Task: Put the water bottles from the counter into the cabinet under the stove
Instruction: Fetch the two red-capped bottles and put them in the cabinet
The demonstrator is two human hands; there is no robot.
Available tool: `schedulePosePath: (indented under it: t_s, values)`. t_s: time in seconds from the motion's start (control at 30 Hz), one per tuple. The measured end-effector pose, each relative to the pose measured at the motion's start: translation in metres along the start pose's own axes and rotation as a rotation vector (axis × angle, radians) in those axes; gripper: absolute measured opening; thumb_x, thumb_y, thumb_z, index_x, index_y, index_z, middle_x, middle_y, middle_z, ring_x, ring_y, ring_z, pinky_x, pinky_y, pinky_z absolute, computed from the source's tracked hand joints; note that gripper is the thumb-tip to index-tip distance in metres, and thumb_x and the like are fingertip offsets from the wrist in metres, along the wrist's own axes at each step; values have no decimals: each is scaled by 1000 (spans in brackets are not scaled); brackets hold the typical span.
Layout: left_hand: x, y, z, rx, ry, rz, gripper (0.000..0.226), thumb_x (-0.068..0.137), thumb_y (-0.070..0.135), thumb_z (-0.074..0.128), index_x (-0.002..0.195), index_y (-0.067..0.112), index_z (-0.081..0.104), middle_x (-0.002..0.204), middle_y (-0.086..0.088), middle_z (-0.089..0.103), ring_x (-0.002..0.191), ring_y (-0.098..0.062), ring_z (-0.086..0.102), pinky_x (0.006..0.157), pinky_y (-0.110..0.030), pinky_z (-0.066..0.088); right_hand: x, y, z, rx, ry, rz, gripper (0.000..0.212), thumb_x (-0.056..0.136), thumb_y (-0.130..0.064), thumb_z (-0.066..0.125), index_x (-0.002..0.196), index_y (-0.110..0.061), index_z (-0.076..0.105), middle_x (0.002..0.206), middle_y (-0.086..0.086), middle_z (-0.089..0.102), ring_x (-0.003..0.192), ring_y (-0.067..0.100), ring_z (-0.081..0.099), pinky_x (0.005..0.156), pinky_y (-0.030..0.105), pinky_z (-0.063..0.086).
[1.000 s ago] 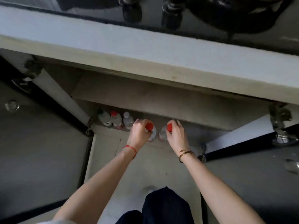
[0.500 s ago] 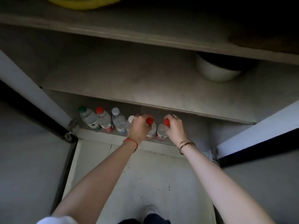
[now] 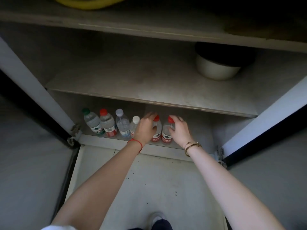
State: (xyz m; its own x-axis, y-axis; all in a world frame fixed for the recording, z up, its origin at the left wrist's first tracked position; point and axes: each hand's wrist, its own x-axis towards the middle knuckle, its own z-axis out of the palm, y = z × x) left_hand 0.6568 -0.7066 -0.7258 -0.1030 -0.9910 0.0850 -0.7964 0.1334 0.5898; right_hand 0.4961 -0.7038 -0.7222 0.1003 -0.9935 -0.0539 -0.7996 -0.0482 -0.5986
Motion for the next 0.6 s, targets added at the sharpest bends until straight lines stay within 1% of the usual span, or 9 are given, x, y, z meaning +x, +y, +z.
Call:
schedulePosePath:
  t_s: [0.1,0.2,0.27,0.33,0.37,0.47,0.6]
  values:
    - [-27,1,-20,-30,65,8,59,82,0,65,138,10,50,144,-10,50,132,-26,49,108,-30,41,-23,-12,-11,-41,81,-79,45,93,-22,57,137,-13,49,139,7,52,131,28,42,112,41,36]
    - [-66,3,-48,-66,140,9,56,83,2,65,136,9,51,140,-9,54,129,-22,52,107,-24,37,-50,-33,-22,-50,140,-147,44,92,-26,56,135,-14,51,136,5,55,129,23,43,109,37,36]
    - [-96,4,-70,-69,206,-1,55,83,6,68,135,11,52,137,-7,56,123,-22,57,106,-28,43,-68,-52,-28,-47,173,-206,45,93,-29,56,135,-16,50,136,3,54,130,20,41,108,36,38]
    - [-126,3,-89,-46,254,-17,55,82,9,70,134,13,52,135,-7,57,114,-23,62,101,-36,50,-87,-73,-33,-31,199,-258,46,93,-30,56,137,-17,49,137,1,54,132,17,38,109,35,37]
    - [-140,2,-98,-37,272,-22,56,82,10,71,134,12,53,134,-7,58,113,-23,62,99,-39,52,-97,-84,-34,-20,209,-283,46,93,-30,56,137,-19,49,137,0,53,133,16,37,110,34,36]
    - [-178,1,-125,-9,329,-21,55,81,11,70,134,13,53,133,-7,59,120,-22,58,98,-41,51,-120,-118,-39,-20,242,-368,45,93,-30,57,137,-21,49,136,-2,53,133,14,37,111,34,36]
    - [-240,6,-168,-5,465,-43,55,84,11,66,137,16,51,137,-4,56,125,-20,52,104,-32,45,-154,-171,-43,-28,281,-506,45,93,-29,57,137,-20,49,135,-2,54,132,14,38,112,35,36]
